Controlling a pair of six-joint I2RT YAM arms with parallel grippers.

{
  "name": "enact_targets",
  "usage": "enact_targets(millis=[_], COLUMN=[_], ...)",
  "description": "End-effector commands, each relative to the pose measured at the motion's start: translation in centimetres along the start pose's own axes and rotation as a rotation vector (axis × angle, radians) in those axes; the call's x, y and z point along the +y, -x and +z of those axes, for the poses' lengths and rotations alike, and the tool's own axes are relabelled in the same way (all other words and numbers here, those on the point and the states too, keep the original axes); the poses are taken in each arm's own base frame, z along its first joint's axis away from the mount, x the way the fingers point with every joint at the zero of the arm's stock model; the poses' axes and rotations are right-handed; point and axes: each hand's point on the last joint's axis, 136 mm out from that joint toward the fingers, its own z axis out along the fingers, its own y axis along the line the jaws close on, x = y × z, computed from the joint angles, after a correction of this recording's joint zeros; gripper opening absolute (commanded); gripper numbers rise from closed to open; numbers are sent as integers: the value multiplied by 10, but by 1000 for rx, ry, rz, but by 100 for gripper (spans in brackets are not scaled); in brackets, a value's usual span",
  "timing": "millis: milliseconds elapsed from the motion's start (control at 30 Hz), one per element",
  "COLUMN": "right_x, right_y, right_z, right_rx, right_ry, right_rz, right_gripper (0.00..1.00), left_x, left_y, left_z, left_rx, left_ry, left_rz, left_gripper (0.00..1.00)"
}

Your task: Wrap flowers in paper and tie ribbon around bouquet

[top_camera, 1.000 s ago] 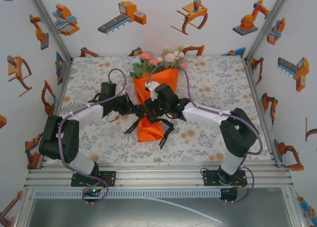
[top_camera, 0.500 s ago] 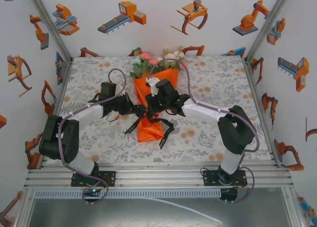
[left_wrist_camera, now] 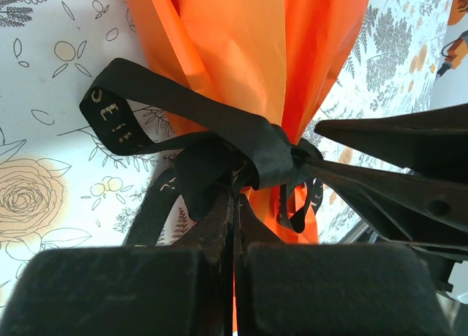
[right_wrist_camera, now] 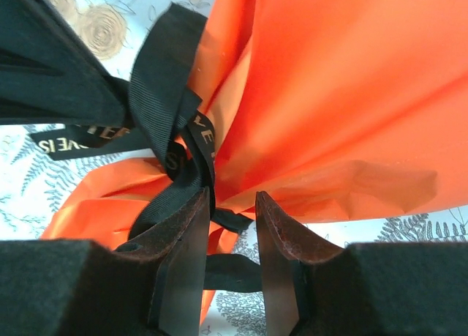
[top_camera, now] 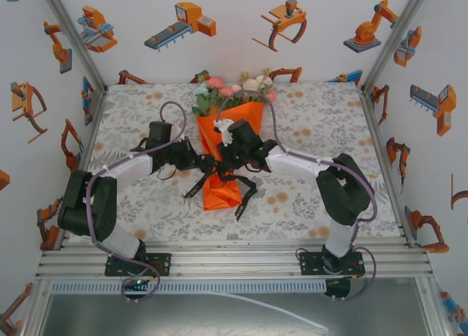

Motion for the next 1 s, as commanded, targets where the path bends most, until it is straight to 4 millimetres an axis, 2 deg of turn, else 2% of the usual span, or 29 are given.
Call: enact_targets(millis=[0,233,367,467,533,600,700,867,967], right_x=[-5,12,29,32,28,24,14,4,0], right_y=[8,10,14,13,15,20,33,54,62], right_z=[1,9,15,20,19,14,-2,-32,-42], right_rx=[-2,-12,-20,-1,-3,-18,-62,-157,-209], right_ry=[-43,41,119,121,99,66,-5,-82,-109], right_rz=[-38,-30,-29,-36,-37,-50,-77,-99,-92], right_gripper=[33,43,43,42,34,18,2,0,0], left_x=[-11,-11,-10,-11,-11,-12,-10,-8,-9], left_y=[9,9,9,8,8,8,8,7,7], left_z=[1,2,2,3,3,2,2,3,2], left_rx=[-10,-10,-9,-7,-7,-10,-9,-8,-9], left_ry=[-32,-33,-35,-37,-38,-38,-29,-23,-25], left_rz=[16,16,13,14,14,16,14,12,14], left_gripper=[0,0,0,0,0,0,0,0,0])
